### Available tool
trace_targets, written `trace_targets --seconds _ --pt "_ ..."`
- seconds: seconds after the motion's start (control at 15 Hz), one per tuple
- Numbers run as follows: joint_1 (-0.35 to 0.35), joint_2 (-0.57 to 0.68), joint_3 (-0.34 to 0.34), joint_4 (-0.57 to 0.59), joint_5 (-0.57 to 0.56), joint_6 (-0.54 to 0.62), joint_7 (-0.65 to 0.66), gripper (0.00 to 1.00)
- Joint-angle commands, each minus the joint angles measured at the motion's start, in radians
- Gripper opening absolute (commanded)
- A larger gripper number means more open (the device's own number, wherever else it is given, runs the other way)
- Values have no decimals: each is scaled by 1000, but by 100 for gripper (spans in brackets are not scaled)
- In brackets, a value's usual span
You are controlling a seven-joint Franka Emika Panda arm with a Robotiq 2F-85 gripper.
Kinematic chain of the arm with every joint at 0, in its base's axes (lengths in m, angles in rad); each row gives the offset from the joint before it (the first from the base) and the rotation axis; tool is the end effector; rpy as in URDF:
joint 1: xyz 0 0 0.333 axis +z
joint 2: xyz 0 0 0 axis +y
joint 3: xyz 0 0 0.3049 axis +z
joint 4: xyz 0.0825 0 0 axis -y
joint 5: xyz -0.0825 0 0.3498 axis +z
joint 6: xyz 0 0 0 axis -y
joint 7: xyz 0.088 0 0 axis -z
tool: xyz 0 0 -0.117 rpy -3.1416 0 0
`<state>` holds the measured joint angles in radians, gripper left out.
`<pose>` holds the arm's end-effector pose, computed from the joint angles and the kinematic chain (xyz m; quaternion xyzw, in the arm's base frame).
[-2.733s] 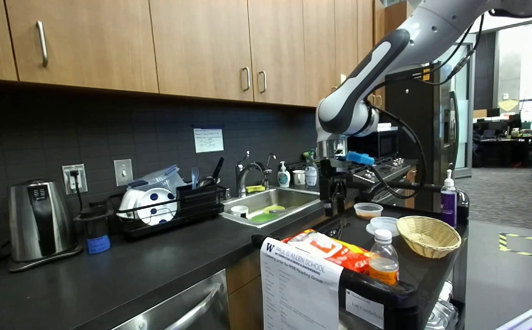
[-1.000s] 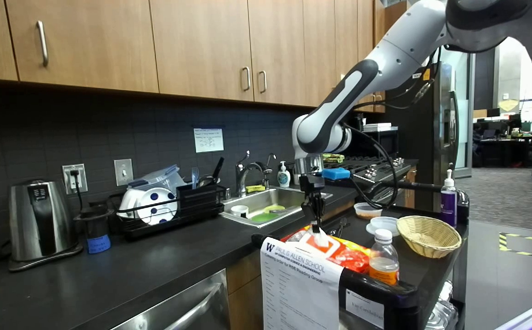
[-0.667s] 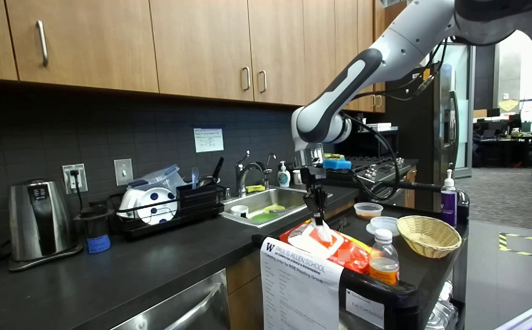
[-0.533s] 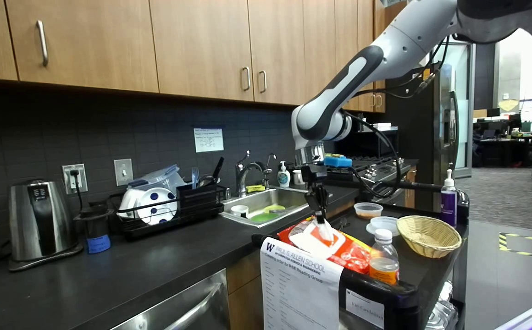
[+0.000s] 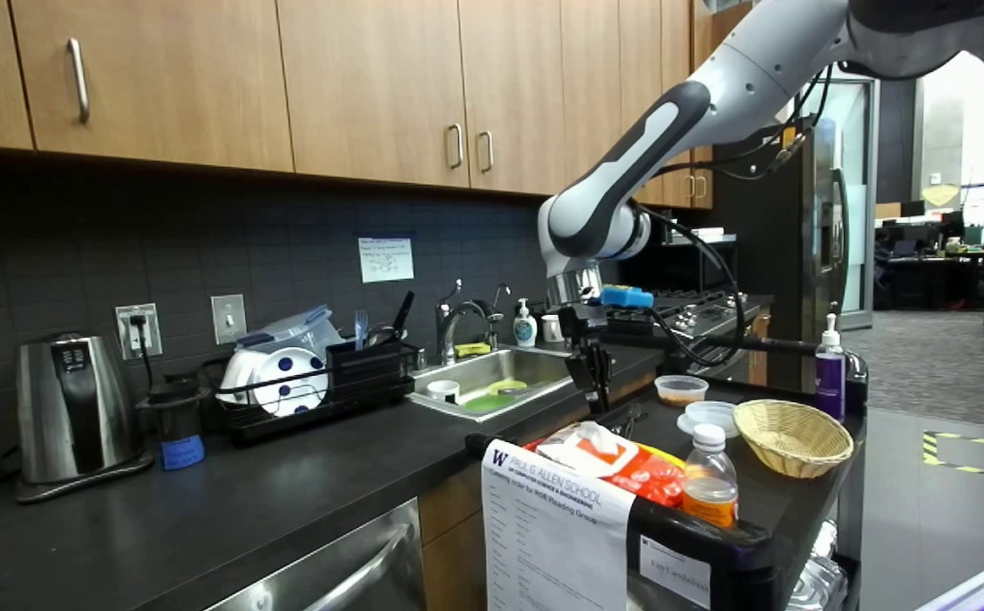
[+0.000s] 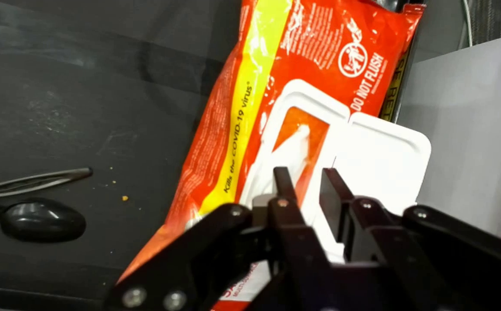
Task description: Pick up one wet wipe from the orange packet of wet wipes and wipe the kitchen counter
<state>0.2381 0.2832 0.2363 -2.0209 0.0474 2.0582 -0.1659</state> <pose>0.4773 0.2454 0.2993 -0.9455 -0.2986 0.1257 0.0336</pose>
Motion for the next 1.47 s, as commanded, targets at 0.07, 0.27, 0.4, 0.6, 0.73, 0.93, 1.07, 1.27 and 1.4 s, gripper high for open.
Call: trace_targets --seconds 0.07,0.27,0.4,0.6,0.73,0.93,1.07,1.27,1.4 --pt "-4 -31 13 -27 14 2 -13 50" --pt "-4 -14 14 -37 11 40 -12 67" --pt "-3 -5 13 -44 8 62 -9 81" --pt "-3 5 13 -55 8 86 -6 51" --pt "-4 12 13 -59 8 96 -7 54" --pt "-1 11 15 -65 6 108 -4 34" --pt "-1 8 16 -69 5 114 -4 17" --pt "-2 2 16 -68 3 117 -5 0" --pt "-2 3 15 -68 1 121 -4 0"
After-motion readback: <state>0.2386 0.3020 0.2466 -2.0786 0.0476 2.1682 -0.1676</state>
